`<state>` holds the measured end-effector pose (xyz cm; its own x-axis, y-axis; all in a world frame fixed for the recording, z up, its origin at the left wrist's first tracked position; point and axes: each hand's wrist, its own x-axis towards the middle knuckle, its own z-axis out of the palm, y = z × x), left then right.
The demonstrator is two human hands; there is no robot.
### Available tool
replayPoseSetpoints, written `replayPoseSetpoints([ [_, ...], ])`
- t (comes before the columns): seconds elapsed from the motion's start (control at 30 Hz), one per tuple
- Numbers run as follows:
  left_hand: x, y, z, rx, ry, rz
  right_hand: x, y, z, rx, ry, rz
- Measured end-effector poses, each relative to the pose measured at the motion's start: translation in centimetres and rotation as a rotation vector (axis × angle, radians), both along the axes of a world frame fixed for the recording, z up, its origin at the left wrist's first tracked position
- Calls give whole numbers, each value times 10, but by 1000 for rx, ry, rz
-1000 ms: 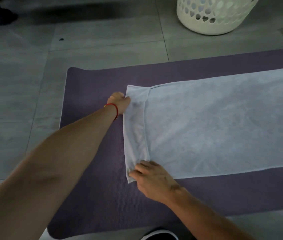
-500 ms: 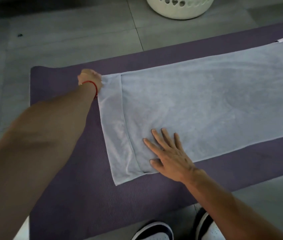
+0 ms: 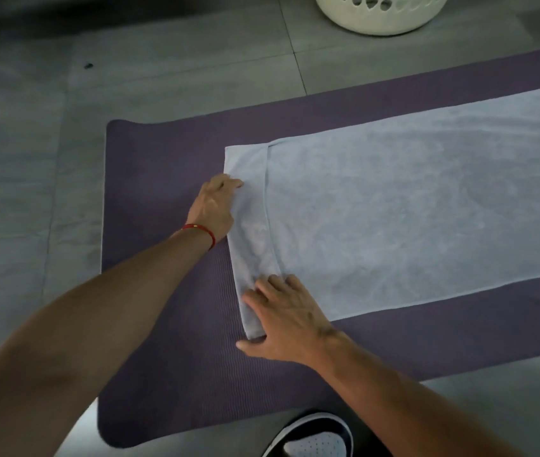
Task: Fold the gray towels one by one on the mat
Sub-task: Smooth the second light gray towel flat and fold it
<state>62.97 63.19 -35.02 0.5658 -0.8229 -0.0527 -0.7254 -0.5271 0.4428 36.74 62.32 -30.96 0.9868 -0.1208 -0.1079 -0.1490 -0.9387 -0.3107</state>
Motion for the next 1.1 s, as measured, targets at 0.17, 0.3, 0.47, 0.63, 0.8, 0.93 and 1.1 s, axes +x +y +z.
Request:
replayPoseSetpoints([
  [0.17,12,14,15,318,-170,-211,3,13,-6,-43,68,-33],
  [0.3,23,5,27,420,-201,-252,-2,19,-4,-46,49,-99],
  [0.47,30,-3,29,473,-176,-262,2,27,-1,-33,40,-211],
  [0.63,33,-14,29,425,-122,-224,-7,1,6,372,-122,-544],
  [0.8,35,-39,31,309,-142,-163,-31,-56,19,636,-152,-880],
  [0.93,40,-71,38,337,-180,-225,-60,-102,29,736,-130,-1018],
  [1.1,25,-137,70,74,-229,-465,-97,-174,46,712,-90,-1079],
])
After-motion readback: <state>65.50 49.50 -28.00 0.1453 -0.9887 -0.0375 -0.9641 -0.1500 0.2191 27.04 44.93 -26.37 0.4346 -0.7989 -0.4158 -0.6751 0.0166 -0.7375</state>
